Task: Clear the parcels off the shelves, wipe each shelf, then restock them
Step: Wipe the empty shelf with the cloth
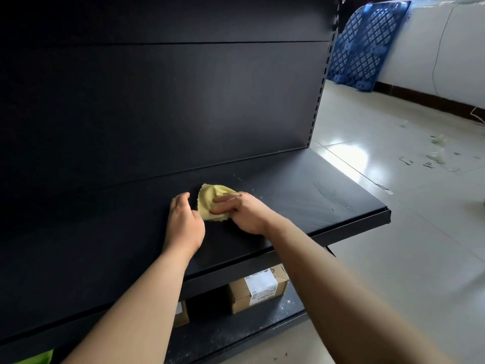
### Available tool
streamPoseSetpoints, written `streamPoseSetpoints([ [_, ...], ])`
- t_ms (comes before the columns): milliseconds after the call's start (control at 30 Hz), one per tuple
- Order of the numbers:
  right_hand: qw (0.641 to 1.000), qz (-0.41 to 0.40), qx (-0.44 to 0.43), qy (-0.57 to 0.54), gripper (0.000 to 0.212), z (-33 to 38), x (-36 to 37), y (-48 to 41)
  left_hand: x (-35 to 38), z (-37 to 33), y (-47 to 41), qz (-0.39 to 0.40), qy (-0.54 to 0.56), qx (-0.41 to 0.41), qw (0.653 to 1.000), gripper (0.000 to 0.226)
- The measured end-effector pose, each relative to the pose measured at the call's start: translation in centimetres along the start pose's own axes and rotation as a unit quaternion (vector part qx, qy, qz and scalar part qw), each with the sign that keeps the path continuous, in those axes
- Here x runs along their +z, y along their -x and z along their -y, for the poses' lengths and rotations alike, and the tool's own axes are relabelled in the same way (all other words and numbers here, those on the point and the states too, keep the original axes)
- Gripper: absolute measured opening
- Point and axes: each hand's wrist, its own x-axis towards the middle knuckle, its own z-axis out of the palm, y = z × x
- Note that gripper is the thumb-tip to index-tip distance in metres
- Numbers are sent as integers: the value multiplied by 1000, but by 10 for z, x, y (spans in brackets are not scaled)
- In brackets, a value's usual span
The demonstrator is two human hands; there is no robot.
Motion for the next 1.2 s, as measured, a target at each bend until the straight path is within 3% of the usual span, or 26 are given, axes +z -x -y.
streamPoseSetpoints([
  [100,992,-83,55,-83,36,-25,-21,28,0,0,1,13,-8,23,1000,46],
  [200,972,-172,159,-19,35,-60,-51,46,5,-1,0,60,-85,55,993,44],
  [267,969,-148,183,75,42,-67,-54,39,12,-1,-1,94,-161,77,979,45],
  [367,975,-87,122,167,52,-49,-31,8,17,-2,-5,117,-210,79,967,47],
  [500,977,-25,71,197,55,-24,0,-36,19,-4,-8,114,-212,73,968,50],
  [600,973,9,99,207,55,-25,-2,-54,19,-3,-9,106,-205,71,970,51],
  [900,925,-60,315,204,55,-82,-44,-22,21,-1,-10,113,-218,78,966,50],
  [1100,962,-27,155,224,53,-49,-16,-33,23,-1,-11,116,-242,82,960,50],
  [1200,948,-38,217,232,53,-65,-32,-26,22,1,-11,113,-244,88,959,49],
])
